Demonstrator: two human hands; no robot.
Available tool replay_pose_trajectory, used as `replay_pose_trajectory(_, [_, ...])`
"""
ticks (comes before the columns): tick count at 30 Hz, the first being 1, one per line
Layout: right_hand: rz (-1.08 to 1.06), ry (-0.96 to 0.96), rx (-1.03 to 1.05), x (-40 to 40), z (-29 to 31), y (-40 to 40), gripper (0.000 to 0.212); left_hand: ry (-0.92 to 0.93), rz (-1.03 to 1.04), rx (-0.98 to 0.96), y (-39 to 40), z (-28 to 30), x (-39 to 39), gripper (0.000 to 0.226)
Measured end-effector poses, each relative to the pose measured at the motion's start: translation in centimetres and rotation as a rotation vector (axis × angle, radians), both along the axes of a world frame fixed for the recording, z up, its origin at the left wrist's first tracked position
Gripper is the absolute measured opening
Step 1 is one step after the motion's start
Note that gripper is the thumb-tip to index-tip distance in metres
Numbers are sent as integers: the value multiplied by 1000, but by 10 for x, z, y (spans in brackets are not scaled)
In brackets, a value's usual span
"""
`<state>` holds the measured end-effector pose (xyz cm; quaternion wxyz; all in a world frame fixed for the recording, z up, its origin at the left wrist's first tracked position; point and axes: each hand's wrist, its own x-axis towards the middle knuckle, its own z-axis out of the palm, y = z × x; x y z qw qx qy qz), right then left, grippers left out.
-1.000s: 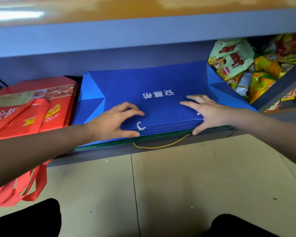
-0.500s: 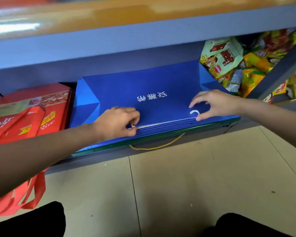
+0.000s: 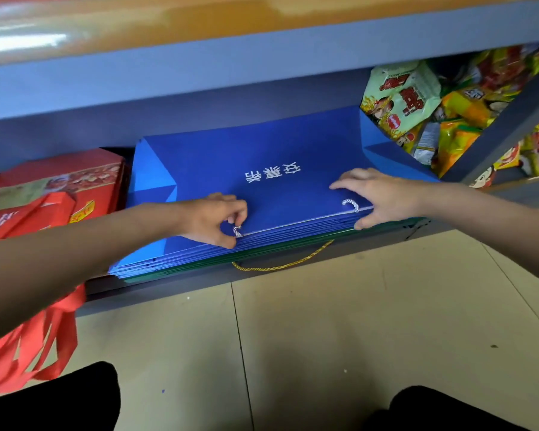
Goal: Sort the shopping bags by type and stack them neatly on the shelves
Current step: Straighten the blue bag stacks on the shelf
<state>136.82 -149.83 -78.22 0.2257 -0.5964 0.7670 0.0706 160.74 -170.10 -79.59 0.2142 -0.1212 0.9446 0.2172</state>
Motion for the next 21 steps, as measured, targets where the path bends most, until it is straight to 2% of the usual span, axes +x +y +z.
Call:
replay_pose_trajectory(1, [39,91,-39,6,-3,1,91,-29,55,32,1,2,2,37])
replay_pose_trajectory(2, [90,195,-95,14,-8,2,98,-69,81,-42,4,1,6,54])
replay_pose_trajectory(4, [187,363,-187,30,-27,4,108,-129,61,-362,18,-7,14,98])
replay_pose_trajectory(6, [251,501,-247,41,-50,2,118,-43,-1,-698,36,-27,25,114])
replay_pose_trajectory(8, [268,601,-261,45,-66,1,125,109,-30,-822,38,-47,32,123])
replay_pose_trajectory(10, [276,655,-277,48,-73,1,122,147,-47,-855,33,-55,35,123])
replay_pose_trajectory(13, [347,694,-375,46,-69,-1,108,106,-68,-852,30,-56,34,121])
replay_pose_trajectory(16, [386,650,-447,37,-46,-6,104,153,-90,-812,29,-33,31,106])
replay_pose_trajectory(19, [286,632,-590,24,-8,-13,93,284,34,-683,12,1,32,85])
replay_pose_trajectory(21, [156,614,-693,16,16,-20,84,438,74,-733,2,31,32,73])
